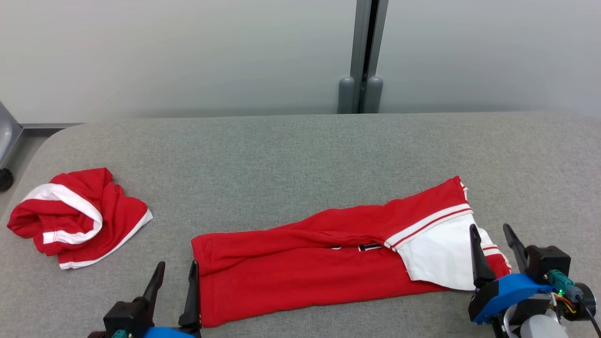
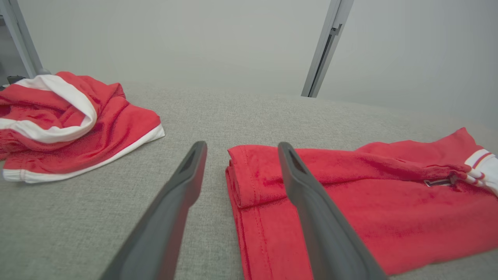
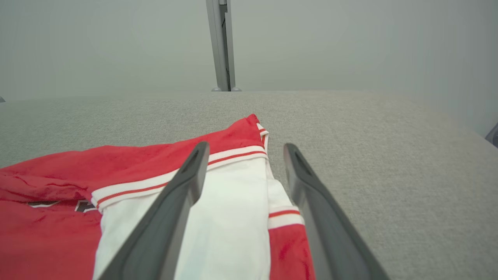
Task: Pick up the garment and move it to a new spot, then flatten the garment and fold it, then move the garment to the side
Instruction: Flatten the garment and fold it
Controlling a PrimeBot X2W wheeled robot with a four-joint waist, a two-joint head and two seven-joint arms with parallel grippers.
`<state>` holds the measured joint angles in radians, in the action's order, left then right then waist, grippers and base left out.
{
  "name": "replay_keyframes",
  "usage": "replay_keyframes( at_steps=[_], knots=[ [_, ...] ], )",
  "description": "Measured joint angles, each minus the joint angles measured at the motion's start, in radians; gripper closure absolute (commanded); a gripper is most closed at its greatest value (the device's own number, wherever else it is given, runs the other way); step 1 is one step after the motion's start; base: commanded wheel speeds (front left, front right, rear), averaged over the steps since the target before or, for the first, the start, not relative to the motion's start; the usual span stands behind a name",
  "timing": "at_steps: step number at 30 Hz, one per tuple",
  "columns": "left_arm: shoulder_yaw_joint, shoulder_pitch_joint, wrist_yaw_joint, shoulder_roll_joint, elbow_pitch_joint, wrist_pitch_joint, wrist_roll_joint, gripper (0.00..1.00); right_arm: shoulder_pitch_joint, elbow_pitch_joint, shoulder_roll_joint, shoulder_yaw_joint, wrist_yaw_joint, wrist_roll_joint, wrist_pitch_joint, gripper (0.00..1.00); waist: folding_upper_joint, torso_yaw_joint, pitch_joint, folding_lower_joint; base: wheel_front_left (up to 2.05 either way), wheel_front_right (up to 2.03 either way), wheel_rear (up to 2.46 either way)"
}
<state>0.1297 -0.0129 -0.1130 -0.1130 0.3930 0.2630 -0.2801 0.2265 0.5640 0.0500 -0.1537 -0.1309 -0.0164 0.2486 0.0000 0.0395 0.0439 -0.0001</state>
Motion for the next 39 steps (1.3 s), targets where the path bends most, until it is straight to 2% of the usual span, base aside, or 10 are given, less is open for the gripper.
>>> replay_keyframes(
  at_steps=[7,11,15,21,27,32,33,34,39],
  knots=[
    [-0.032,0.074,-0.011,0.040,-0.023,0.000,0.051,0.00,-0.006,0.071,0.003,0.005,0.000,0.004,0.008,0.00,0.0000,0.014,-0.026,-0.0001,0.00,0.00,0.00],
    [-0.036,0.072,-0.012,0.047,-0.024,0.000,0.054,0.00,0.022,0.094,0.012,-0.009,0.000,0.005,0.007,0.00,0.0000,0.021,-0.002,0.0000,0.00,0.00,0.00],
    [-0.006,0.047,-0.013,0.046,-0.024,0.000,0.039,0.00,0.088,0.125,0.022,-0.038,0.000,0.027,-0.039,0.00,0.0000,0.027,0.039,0.0001,0.00,0.00,0.00],
    [0.046,0.009,-0.017,-0.001,-0.022,0.000,-0.018,0.00,0.192,0.173,0.028,-0.089,0.000,0.078,-0.133,0.00,0.0000,0.044,0.113,0.0003,0.00,0.00,0.00],
    [0.076,-0.031,-0.017,-0.036,-0.028,0.000,-0.062,0.00,0.222,0.237,0.034,-0.167,0.000,0.123,-0.209,0.00,0.0000,0.074,0.172,0.0003,0.00,0.00,0.00],
    [0.080,-0.045,-0.017,-0.044,-0.028,0.000,-0.074,0.00,0.237,0.274,0.034,-0.160,0.002,0.070,-0.222,0.00,0.0000,0.085,0.192,0.0000,0.00,0.00,0.00],
    [0.079,-0.050,-0.017,-0.045,-0.028,0.000,-0.076,0.00,0.239,0.281,0.035,-0.150,0.002,0.050,-0.221,0.55,0.0000,0.083,0.192,0.0000,0.00,0.00,0.00],
    [0.078,-0.053,-0.017,-0.044,-0.029,0.000,-0.077,0.00,0.240,0.287,0.037,-0.139,0.003,0.036,-0.218,1.00,0.0000,0.080,0.191,0.0001,0.00,0.00,0.00],
    [0.071,-0.051,-0.017,-0.040,-0.029,0.000,-0.076,0.00,0.210,0.297,0.028,-0.132,-0.002,-0.023,-0.156,1.00,0.0000,0.056,0.174,0.0001,0.00,0.00,0.00]
  ],
)
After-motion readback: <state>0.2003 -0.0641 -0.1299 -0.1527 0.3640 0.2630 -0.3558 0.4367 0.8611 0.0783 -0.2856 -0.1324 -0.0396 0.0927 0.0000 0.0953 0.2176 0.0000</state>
